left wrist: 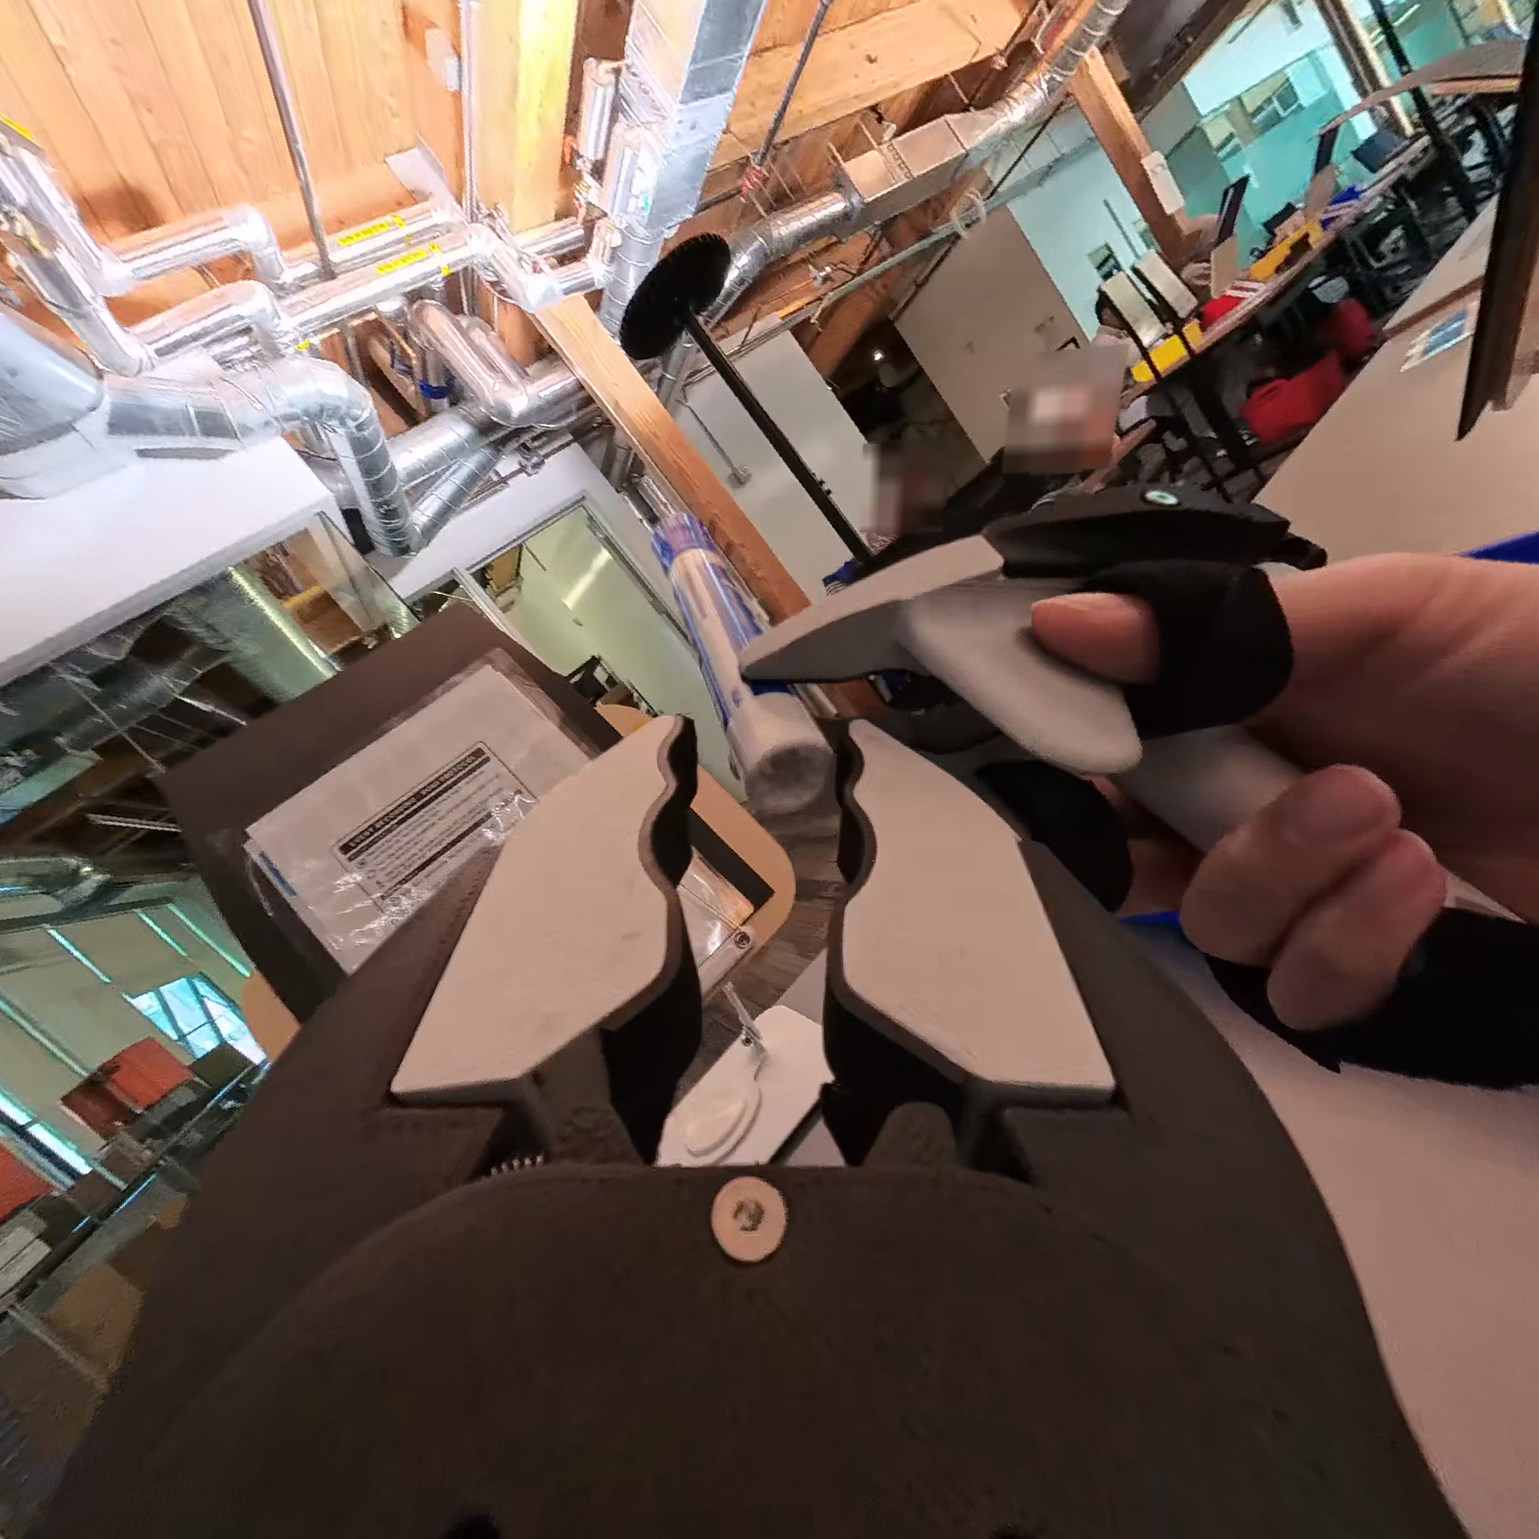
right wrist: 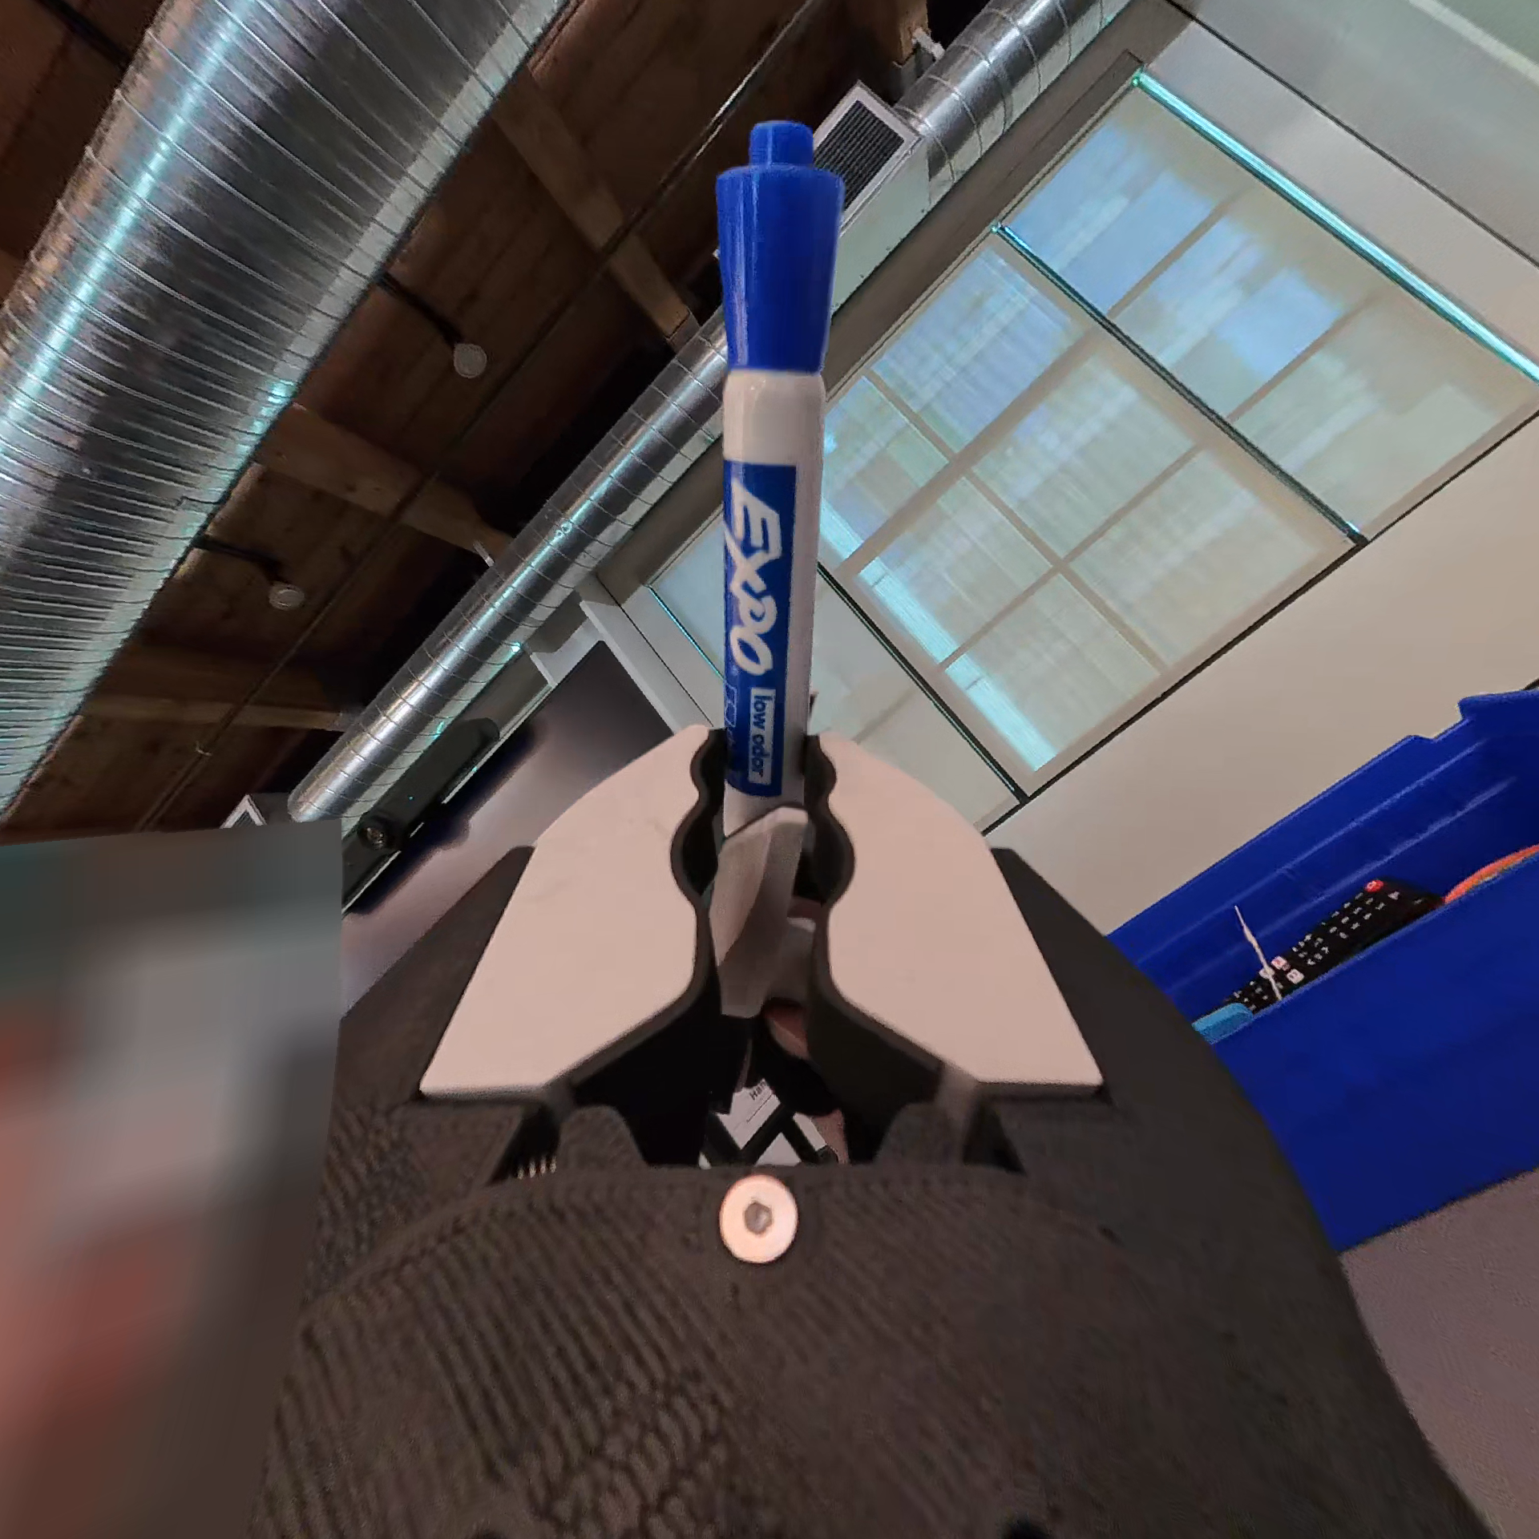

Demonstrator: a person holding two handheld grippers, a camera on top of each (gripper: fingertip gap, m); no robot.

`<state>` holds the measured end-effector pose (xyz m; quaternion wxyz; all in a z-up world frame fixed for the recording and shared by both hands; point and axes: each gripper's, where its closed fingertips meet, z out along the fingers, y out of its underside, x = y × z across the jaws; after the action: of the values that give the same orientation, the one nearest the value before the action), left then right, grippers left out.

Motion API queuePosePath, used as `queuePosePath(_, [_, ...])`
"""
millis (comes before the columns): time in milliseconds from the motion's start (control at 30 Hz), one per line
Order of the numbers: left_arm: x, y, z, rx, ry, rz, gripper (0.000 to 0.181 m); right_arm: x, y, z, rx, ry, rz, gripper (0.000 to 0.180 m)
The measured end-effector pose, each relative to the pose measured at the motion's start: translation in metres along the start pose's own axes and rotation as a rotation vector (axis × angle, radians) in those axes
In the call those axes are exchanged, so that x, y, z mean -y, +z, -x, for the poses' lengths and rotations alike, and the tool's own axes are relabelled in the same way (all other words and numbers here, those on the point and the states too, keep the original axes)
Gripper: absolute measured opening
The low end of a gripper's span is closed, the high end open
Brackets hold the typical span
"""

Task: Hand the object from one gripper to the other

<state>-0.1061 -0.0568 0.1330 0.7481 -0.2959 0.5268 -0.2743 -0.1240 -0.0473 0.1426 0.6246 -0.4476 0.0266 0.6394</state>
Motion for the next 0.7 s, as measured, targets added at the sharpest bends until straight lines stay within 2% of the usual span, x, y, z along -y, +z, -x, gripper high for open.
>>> queuePosePath(67, [-0.001, 0.000, 0.000, -0.009, 0.004, 0.010, 0.021, -0.002, 0.000, -0.002, -0.010, 0.009, 0.005, 0.019])
queuePosePath(167, [-0.003, 0.000, 0.005, -0.035, -0.041, 0.017, 0.019, 0.001, 0.000, -0.005, -0.050, -0.048, 0.015, 0.021])
queuePosePath(300, [-0.003, -0.006, 0.032, -0.034, -0.157, 0.013, 0.019, 0.023, -0.010, -0.011, -0.161, -0.276, -0.010, 0.046])
queuePosePath(400, [0.007, -0.014, 0.040, -0.174, -0.321, -0.055, 0.019, 0.042, -0.019, -0.004, -0.218, -0.459, -0.026, 0.049])
queuePosePath(533, [0.025, -0.027, 0.047, -0.333, -0.536, -0.195, 0.019, 0.056, -0.022, 0.022, -0.121, -0.384, -0.088, 0.050])
queuePosePath(700, [0.036, -0.038, 0.038, -0.550, -0.689, -0.241, 0.020, 0.054, -0.018, 0.041, -0.010, -0.288, -0.075, 0.049])
